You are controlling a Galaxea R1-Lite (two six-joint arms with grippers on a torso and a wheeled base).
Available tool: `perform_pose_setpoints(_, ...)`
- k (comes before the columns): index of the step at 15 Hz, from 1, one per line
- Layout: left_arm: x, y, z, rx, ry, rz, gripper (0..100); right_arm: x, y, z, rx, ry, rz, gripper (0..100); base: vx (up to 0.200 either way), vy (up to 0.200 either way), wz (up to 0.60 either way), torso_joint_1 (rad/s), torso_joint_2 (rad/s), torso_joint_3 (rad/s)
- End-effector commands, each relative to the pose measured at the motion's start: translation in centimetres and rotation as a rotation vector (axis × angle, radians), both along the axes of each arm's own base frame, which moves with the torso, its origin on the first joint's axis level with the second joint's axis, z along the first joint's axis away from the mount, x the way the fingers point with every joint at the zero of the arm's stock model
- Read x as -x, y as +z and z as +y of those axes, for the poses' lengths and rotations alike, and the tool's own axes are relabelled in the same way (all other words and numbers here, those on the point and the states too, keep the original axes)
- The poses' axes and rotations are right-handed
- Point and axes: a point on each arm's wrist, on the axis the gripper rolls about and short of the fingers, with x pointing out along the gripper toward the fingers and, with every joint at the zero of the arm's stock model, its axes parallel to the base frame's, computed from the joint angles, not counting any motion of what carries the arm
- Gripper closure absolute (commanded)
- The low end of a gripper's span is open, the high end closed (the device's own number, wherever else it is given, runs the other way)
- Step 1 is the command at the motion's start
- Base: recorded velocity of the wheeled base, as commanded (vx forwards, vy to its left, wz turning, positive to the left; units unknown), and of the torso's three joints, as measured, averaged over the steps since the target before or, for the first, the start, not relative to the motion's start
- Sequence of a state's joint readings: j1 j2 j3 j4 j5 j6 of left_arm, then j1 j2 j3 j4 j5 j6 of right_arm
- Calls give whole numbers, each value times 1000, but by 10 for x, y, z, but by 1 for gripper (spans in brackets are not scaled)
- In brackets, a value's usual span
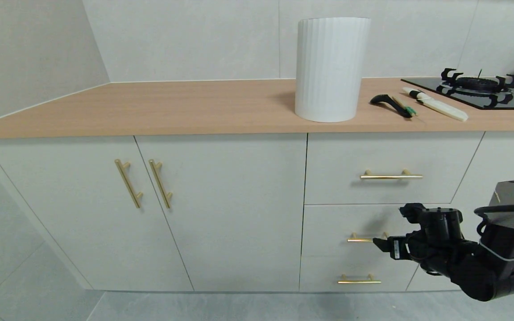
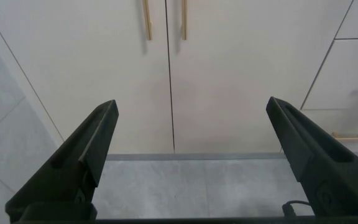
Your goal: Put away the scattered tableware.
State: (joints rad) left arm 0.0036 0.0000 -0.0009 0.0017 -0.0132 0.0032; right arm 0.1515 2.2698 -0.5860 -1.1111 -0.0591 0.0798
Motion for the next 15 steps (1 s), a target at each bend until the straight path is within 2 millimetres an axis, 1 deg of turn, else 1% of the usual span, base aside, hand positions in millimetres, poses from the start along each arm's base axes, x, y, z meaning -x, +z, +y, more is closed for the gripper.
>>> perform_pose_setpoints(1,0,0,0,0,-1,2,0,-6,-30,1,4,-10,28,0,0,0,0,0,0,0)
perform_pose_setpoints(3,0,0,0,0,-1,2,0,-12,-33,2,-10,-42,-32,0,0,0,0,0,0,0)
perform_pose_setpoints(6,0,0,0,0,0,2,0,-18,-34,4,-32,-55,-57,0,0,0,0,0,0,0)
perform_pose_setpoints(10,0,0,0,0,0,1,0,-29,-42,6,-30,-66,-70,0,0,0,0,0,0,0)
perform_pose_setpoints(11,0,0,0,0,0,1,0,-32,-47,6,-15,-87,-68,0,0,0,0,0,0,0)
perform_pose_setpoints(15,0,0,0,0,2,2,0,-27,-52,6,1,-83,-36,0,0,0,0,0,0,0)
